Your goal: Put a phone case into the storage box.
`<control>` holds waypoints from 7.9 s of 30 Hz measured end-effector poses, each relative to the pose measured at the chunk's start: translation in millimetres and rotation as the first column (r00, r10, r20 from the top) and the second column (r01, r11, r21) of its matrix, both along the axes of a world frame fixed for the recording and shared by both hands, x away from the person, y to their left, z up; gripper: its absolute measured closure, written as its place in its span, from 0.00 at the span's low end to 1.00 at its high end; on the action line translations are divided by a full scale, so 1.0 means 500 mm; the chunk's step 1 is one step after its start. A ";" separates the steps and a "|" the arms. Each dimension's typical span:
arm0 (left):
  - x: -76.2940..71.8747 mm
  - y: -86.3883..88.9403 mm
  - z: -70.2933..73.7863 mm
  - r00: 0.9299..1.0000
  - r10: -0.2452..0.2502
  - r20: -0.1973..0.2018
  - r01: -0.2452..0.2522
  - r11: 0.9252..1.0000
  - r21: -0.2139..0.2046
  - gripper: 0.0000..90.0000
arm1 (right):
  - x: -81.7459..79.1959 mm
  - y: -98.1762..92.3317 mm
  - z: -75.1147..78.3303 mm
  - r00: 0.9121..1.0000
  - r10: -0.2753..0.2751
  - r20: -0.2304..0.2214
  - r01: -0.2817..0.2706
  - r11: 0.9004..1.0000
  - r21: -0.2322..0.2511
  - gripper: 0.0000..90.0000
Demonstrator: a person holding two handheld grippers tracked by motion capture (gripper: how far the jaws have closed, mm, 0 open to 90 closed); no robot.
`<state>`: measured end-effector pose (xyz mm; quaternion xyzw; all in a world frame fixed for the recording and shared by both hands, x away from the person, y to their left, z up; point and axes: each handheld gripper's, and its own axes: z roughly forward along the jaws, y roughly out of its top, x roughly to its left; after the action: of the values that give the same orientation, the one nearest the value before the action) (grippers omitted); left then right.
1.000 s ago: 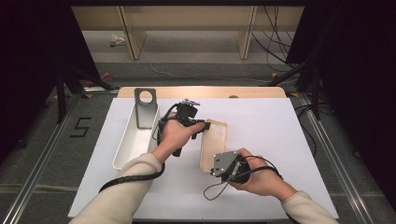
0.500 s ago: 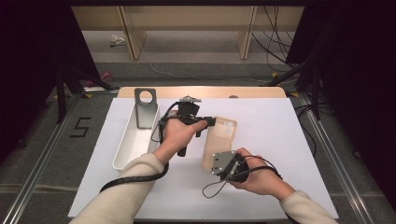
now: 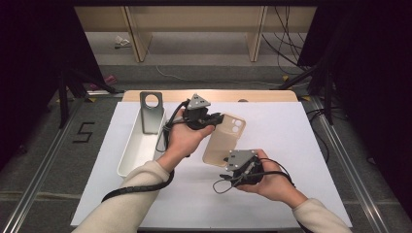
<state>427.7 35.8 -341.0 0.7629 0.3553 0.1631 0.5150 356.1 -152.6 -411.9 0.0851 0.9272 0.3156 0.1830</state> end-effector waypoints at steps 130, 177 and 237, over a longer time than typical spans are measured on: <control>0.018 0.409 0.093 0.934 0.320 0.157 -0.303 0.945 -0.120 0.92 | 0.050 -0.169 0.006 0.907 -0.375 -0.193 0.421 0.799 0.429 0.22; 0.086 0.425 0.031 0.923 0.342 0.177 -0.327 0.939 -0.109 0.92 | 0.050 -0.170 0.006 0.908 -0.374 -0.191 0.420 0.798 0.432 0.23; 0.139 0.441 -0.098 0.928 0.361 0.089 -0.355 0.931 -0.083 0.92 | 0.051 -0.169 0.005 0.909 -0.372 -0.189 0.418 0.799 0.432 0.23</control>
<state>497.0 256.4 -389.8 0.6587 0.4666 0.2816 0.5187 381.6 -237.1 -409.6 0.3326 0.7941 0.4778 0.1749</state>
